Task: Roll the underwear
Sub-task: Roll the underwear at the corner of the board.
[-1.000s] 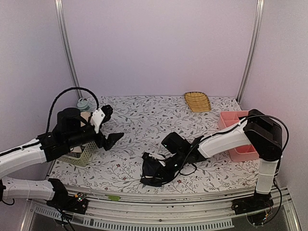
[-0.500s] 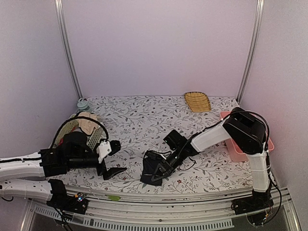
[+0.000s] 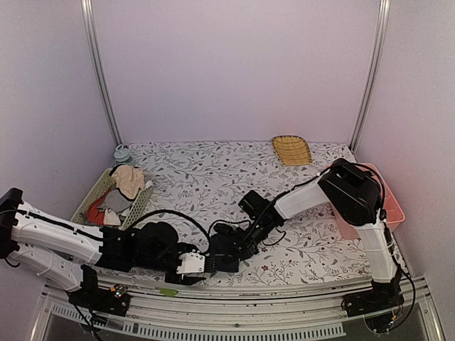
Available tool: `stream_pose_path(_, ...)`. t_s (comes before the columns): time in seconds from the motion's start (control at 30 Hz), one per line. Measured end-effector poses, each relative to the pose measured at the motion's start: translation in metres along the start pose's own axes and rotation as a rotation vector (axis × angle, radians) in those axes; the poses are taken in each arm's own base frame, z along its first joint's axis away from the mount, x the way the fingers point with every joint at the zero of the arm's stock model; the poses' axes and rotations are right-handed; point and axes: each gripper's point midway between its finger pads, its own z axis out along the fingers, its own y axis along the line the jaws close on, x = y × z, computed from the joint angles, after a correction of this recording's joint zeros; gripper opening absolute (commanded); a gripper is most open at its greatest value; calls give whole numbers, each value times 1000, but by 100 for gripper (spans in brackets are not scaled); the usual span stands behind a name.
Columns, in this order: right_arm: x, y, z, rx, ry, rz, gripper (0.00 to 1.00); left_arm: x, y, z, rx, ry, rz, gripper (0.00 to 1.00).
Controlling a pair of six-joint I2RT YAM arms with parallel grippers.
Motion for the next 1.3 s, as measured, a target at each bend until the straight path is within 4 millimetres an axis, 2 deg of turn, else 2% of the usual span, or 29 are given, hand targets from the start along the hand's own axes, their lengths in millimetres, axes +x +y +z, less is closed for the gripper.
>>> stream_pose_path(0.23, 1, -1, -1, -8, 10, 30, 0, -15, 5, 24, -28, 2, 70, 55)
stream_pose_path(0.4, 1, -1, -1, -7, 13, 40, 0, -13, 8, 38, -39, 26, 89, 52)
stream_pose_path(0.63, -1, -1, -1, 4, 12, 36, 0, -4, 12, 62, -55, 105, 107, 31)
stream_pose_path(0.8, -2, -2, -5, 25, 6, 49, 0, -3, 17, 68, -68, 137, 87, 21)
stream_pose_path(0.83, -2, -3, -5, 29, 5, 52, 3, -3, 17, 69, -66, 141, 85, 18)
stream_pose_path(0.9, -2, -3, -6, 37, 4, 56, 16, -2, 16, 69, -63, 147, 82, 10)
stream_pose_path(0.97, -3, -4, -9, 45, -1, 57, 40, -2, 16, 70, -56, 153, 80, 4)
stream_pose_path(1.07, -2, -2, -15, 51, -7, 58, 59, -2, 15, 70, -44, 159, 66, 0)
stream_pose_path(1.17, -6, 6, -25, 106, -41, 14, 71, -3, 14, 71, -27, 149, 48, 0)
stream_pose_path(1.3, -19, 7, -58, 274, -152, -59, 74, -3, 14, 71, 2, 144, 21, 0)
